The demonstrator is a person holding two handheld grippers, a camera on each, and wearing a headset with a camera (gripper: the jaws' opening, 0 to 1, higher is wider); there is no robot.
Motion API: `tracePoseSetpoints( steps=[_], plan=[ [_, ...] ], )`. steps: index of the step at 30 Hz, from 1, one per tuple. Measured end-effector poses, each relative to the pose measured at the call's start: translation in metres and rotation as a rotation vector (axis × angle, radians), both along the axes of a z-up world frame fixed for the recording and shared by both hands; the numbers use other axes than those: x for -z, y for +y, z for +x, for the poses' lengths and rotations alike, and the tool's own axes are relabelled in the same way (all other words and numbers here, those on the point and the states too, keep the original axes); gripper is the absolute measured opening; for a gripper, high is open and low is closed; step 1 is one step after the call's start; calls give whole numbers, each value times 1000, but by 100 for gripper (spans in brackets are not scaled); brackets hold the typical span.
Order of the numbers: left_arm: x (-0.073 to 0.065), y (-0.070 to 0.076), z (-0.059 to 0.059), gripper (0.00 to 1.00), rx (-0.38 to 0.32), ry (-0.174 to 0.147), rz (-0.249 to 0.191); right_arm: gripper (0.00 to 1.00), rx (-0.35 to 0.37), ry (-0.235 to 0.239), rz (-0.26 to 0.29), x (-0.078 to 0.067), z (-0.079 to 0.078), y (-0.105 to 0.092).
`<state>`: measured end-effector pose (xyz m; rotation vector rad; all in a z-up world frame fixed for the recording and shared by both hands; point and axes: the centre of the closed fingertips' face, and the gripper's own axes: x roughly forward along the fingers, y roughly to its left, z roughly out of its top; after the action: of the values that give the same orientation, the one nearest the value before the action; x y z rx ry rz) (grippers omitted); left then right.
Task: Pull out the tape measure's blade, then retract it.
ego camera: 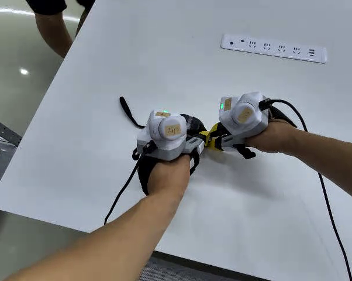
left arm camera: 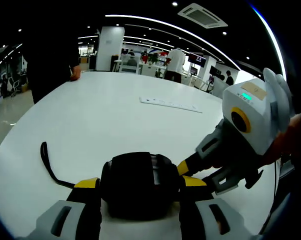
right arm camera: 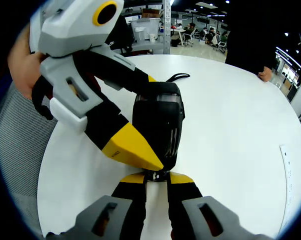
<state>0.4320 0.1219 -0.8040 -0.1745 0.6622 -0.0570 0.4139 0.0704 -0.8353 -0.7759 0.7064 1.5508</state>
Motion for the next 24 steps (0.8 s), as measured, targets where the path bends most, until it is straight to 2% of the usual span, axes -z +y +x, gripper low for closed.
tracePoseSetpoints(
  steps=[13, 19, 24],
  plan=[
    [-1, 0, -1, 61, 11, -10, 8, 14, 16, -13, -13, 5, 3, -2],
    [0, -1, -2, 61, 34, -10, 19, 16, 70, -10, 5, 5, 5, -6],
    [-4, -4, -1, 64, 52, -27, 12, 19, 165, 7, 44, -2, 8, -12]
  ],
)
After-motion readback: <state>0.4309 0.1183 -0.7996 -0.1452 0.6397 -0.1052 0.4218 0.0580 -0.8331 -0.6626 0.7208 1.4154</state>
